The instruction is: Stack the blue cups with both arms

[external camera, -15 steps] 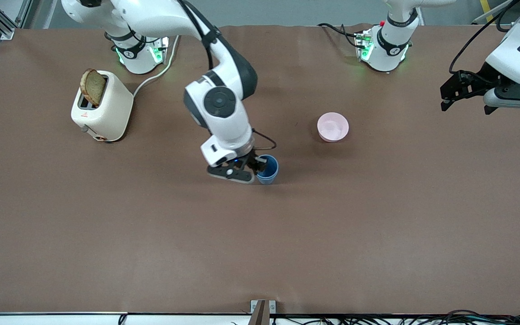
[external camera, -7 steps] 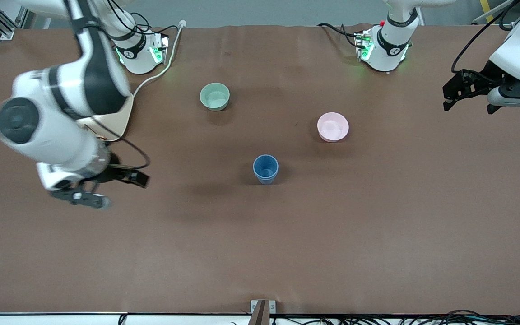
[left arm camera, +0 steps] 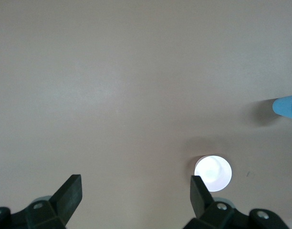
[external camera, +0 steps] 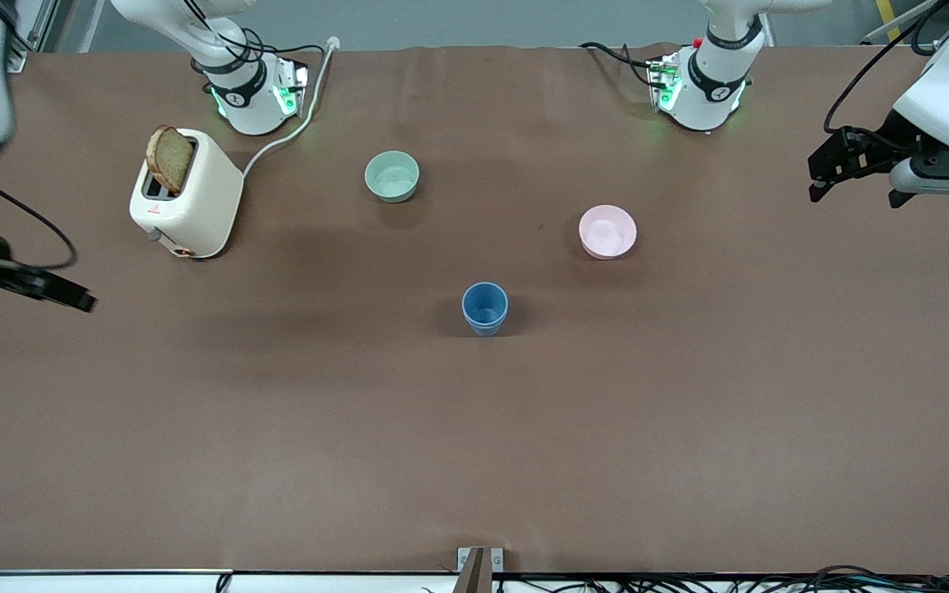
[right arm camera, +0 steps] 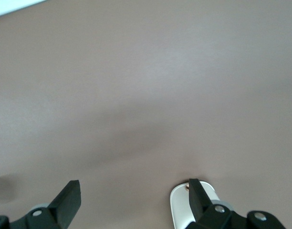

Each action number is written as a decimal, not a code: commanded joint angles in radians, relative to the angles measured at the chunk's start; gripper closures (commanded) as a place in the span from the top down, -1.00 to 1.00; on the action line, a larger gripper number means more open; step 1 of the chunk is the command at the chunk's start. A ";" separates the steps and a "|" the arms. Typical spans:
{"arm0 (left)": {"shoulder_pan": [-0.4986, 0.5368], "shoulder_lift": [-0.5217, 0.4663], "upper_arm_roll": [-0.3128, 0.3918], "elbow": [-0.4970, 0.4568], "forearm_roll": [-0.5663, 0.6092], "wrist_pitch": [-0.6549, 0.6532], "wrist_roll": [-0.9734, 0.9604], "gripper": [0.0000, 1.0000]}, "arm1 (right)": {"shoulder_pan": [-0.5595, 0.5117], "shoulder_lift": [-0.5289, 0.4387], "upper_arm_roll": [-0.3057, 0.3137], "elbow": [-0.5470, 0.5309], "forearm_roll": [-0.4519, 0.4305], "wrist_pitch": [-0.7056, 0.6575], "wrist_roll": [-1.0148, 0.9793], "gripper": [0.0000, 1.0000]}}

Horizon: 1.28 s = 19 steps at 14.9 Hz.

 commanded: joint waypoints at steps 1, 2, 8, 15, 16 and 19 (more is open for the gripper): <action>0.001 -0.010 -0.001 0.011 0.008 -0.010 0.015 1.00 | -0.021 -0.026 0.022 0.077 -0.019 -0.127 0.005 1.00; 0.001 -0.009 -0.001 0.012 0.008 -0.010 0.016 1.00 | -0.027 -0.056 0.022 0.088 -0.023 -0.180 -0.023 1.00; 0.004 0.005 0.002 0.034 0.007 -0.012 0.015 1.00 | -0.283 -0.182 0.248 0.024 -0.079 -0.244 -0.150 1.00; 0.002 0.010 0.002 0.039 0.016 -0.012 0.012 1.00 | -0.208 -0.196 0.200 -0.023 -0.099 -0.169 -0.153 1.00; 0.001 0.011 0.002 0.039 0.016 -0.012 0.012 1.00 | -0.202 -0.197 0.198 -0.033 -0.105 -0.158 -0.161 1.00; 0.002 0.011 0.002 0.039 0.016 -0.012 0.012 1.00 | -0.181 -0.199 0.198 -0.036 -0.120 -0.158 -0.161 1.00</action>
